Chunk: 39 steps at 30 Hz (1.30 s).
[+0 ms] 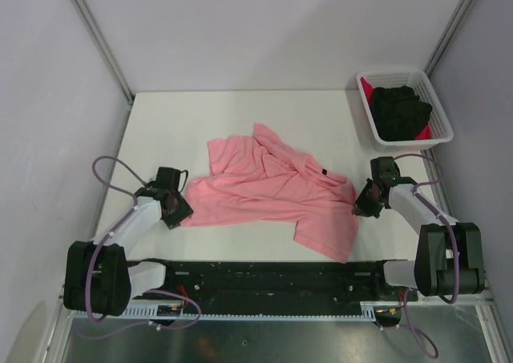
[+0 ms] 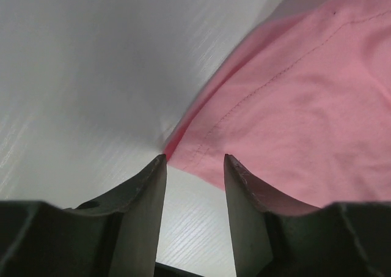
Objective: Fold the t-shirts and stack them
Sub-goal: Flatten out the tshirt
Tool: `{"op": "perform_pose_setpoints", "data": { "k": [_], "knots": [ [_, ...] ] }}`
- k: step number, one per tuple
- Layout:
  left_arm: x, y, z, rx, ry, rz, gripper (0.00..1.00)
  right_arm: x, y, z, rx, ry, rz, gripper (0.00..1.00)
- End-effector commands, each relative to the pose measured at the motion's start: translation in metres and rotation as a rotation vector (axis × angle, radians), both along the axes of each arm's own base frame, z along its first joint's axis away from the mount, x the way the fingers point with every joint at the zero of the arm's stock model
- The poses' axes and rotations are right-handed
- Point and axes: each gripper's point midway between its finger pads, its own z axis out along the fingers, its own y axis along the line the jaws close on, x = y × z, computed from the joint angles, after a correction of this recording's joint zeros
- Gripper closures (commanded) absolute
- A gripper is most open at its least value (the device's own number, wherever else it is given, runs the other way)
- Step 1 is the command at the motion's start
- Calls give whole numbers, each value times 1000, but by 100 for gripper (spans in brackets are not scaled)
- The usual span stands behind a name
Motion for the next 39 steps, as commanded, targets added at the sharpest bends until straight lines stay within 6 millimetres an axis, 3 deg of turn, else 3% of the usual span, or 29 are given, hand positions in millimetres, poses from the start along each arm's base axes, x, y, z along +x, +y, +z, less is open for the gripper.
{"op": "perform_pose_setpoints", "data": {
  "k": [1, 7, 10, 13, 16, 18, 20, 24, 29, 32, 36, 39],
  "knots": [
    [6, 4, -2, 39, -3, 51, 53, 13, 5, 8, 15, -45, 28, 100],
    [8, 9, -6, 77, 15, 79, 55, 14, 7, 10, 21, -53, 36, 100],
    [6, 11, -11, 91, 33, 101, 60, 15, 9, 11, 29, -59, 41, 100],
    [10, 10, -14, 99, 52, 99, 76, 17, 13, 15, 42, -73, 50, 100],
    [33, 9, 7, 103, -14, 74, 96, 25, 22, 32, 61, -116, 78, 100],
    [56, 11, 42, 118, -111, 63, 99, 33, 28, 55, 74, -166, 99, 100],
    [77, 14, 88, 136, -220, 60, 100, 43, 31, 88, 81, -240, 109, 100],
    [94, 22, 190, 169, -442, 70, 100, 60, 30, 179, 114, -452, 91, 100],
    [82, 31, 311, 162, -734, 108, 100, 55, 21, 298, 165, -733, 45, 100],
    [65, 34, 368, 133, -884, 124, 100, 39, 17, 362, 166, -883, 24, 100],
    [38, 37, 431, 106, -1053, 137, 100, 15, 15, 431, 173, -1037, 17, 100],
    [27, 39, 460, 102, -1126, 138, 100, 2, 10, 467, 150, -1123, 7, 100]
  ]
}}
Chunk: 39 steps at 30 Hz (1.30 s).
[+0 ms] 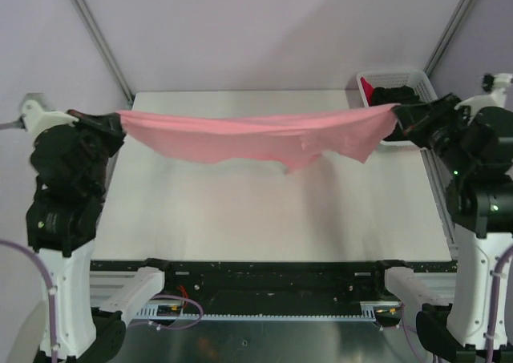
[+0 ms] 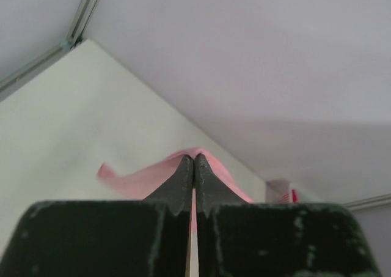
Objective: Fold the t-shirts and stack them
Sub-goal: Flatten out the tshirt
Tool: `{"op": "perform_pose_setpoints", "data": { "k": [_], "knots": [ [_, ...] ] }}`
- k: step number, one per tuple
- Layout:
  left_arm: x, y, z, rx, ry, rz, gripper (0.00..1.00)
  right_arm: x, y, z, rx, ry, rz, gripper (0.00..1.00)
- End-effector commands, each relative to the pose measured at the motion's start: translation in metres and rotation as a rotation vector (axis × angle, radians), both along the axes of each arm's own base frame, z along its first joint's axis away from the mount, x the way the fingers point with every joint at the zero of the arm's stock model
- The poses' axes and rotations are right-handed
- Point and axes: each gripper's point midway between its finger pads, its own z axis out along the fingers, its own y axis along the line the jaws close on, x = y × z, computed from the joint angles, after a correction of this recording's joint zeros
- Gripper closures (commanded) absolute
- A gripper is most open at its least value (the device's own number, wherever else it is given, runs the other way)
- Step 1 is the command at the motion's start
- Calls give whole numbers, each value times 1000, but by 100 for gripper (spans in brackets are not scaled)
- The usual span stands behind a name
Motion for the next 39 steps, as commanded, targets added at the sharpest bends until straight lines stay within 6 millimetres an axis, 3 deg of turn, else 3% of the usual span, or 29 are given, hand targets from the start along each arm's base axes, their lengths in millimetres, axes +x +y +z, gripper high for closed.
{"op": "perform_pose_setpoints", "data": {
  "k": [1, 5, 9, 13, 18, 20, 23, 27, 29, 31, 33, 37, 39],
  "knots": [
    [-18, 9, 37, 34, -76, 28, 100, -22, -7, 47, 4, -100, -38, 100],
    [-14, 12, 50, 37, -96, 48, 100, -11, -9, 62, 3, -149, -53, 100],
    [15, 12, 47, 59, -60, 65, 100, 25, -7, 52, 9, -147, -42, 100],
    [67, 7, 38, 71, -29, 50, 100, 77, -4, 34, 16, -138, -32, 100],
    [157, 5, 29, 59, 5, 13, 100, 152, 0, 23, 35, -136, -12, 100],
    [188, 6, 41, 56, -20, -7, 100, 176, 0, 33, 34, -152, -17, 100],
    [219, 11, 68, 47, -94, -37, 100, 196, -3, 71, 32, -223, -33, 100],
    [221, 28, 103, 38, -195, -34, 100, 202, -5, 110, 33, -280, -40, 100],
    [218, 39, 105, 37, -202, -20, 100, 199, -3, 117, 37, -284, -26, 100],
    [216, 46, 96, 38, -177, -11, 100, 198, 2, 109, 40, -255, -5, 100],
    [215, 51, 78, 41, -129, -5, 100, 200, 5, 87, 46, -199, 15, 100],
    [216, 54, 6, 30, 48, -7, 100, 202, 14, 11, 73, -38, 59, 100],
    [214, 56, -39, 25, 153, 1, 100, 200, 19, -36, 88, 57, 80, 100]
  ]
}}
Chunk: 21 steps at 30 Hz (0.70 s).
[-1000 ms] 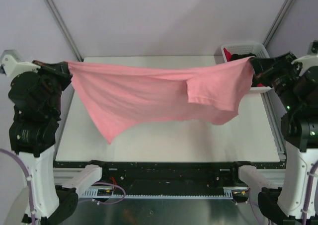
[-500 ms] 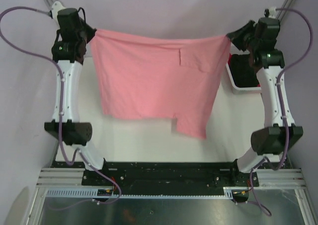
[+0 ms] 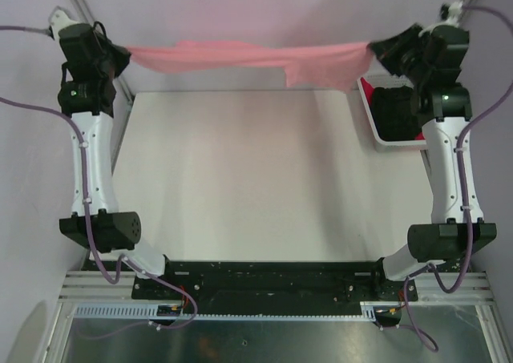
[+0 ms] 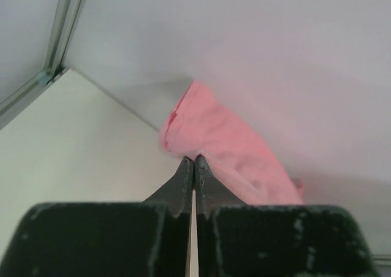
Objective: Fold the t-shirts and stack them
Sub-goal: Flatten out the tshirt
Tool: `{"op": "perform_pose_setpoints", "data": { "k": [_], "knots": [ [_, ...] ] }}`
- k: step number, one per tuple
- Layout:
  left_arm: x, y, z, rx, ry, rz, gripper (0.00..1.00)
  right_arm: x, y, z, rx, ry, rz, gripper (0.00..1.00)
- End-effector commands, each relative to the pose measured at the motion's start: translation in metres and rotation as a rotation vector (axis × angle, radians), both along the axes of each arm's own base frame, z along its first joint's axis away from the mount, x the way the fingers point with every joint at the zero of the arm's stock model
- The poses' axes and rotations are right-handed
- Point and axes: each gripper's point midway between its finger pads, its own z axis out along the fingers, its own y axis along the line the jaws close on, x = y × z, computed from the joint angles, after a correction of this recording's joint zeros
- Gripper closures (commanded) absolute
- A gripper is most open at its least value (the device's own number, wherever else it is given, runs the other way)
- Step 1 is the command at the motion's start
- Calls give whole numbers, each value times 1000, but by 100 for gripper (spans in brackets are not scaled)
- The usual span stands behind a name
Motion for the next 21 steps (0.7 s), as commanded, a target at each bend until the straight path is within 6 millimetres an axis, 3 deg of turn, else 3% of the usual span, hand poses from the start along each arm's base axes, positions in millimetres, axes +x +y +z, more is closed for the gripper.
{"op": "perform_pose_setpoints", "data": {
  "k": [1, 9, 12, 16, 21],
  "knots": [
    [-4, 10, -84, 12, 199, 19, 100, 8, 9, -106, 32, 231, 53, 100],
    [-60, 23, -300, -79, 667, 117, 100, -13, 12, -321, -83, 749, 59, 100],
    [-79, 24, -361, -115, 809, 131, 100, -21, 17, -385, -141, 904, 73, 100],
    [-94, 23, -401, -127, 909, 130, 100, -27, 13, -442, -201, 1030, 56, 100],
    [-105, 20, -422, -132, 963, 116, 100, -32, 2, -469, -261, 1097, 23, 100]
  ]
}}
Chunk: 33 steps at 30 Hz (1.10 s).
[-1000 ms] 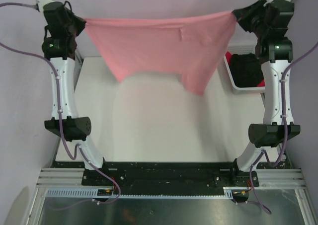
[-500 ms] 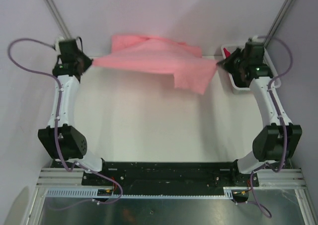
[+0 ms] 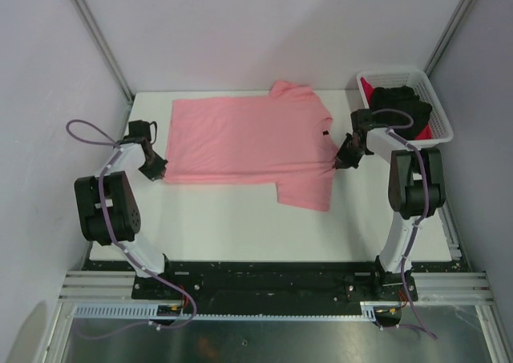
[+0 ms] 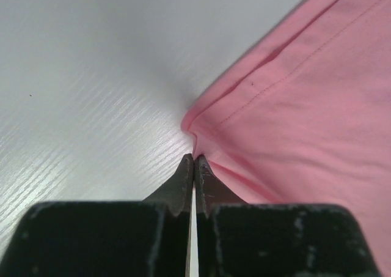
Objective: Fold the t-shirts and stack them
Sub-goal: Flatten out the tshirt, then grap the side of the flattened tshirt closest away from the robot with both arms
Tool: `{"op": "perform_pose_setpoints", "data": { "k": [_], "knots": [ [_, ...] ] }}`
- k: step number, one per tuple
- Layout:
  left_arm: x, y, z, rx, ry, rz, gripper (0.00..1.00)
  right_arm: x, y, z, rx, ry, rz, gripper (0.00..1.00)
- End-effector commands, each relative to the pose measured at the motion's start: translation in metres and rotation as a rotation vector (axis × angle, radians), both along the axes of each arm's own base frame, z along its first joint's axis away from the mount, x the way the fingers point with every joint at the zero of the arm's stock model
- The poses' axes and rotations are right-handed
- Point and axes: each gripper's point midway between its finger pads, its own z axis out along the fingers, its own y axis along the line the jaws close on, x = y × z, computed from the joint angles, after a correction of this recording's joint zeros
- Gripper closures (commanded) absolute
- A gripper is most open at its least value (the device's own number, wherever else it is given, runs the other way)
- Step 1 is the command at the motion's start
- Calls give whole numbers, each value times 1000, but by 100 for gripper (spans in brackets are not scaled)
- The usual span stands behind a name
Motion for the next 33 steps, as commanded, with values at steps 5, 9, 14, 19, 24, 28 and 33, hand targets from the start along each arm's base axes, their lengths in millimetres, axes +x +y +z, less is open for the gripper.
{"op": "perform_pose_setpoints", "data": {
  "k": [5, 9, 14, 19, 24, 28, 33],
  "knots": [
    [1, 4, -2, 9, -34, 10, 100, -2, -22, 3, -128, -16, 0, 90],
    [-3, 2, -4, 0, -30, 3, 100, -14, -22, 20, -143, -42, 5, 64],
    [-7, -3, -7, -16, -26, -4, 100, -48, -11, 37, -166, -82, 32, 50],
    [-9, -5, -6, -25, -35, -3, 100, -95, 21, 32, -169, -85, 97, 51],
    [-12, -5, -6, -21, -37, 2, 100, -132, 39, 18, -199, -65, 139, 53],
    [-12, -5, -4, -20, -43, 6, 100, -147, 42, 7, -213, -52, 145, 55],
    [-14, -4, -4, -16, -45, 12, 100, -153, 45, -2, -218, -35, 150, 56]
  ]
}}
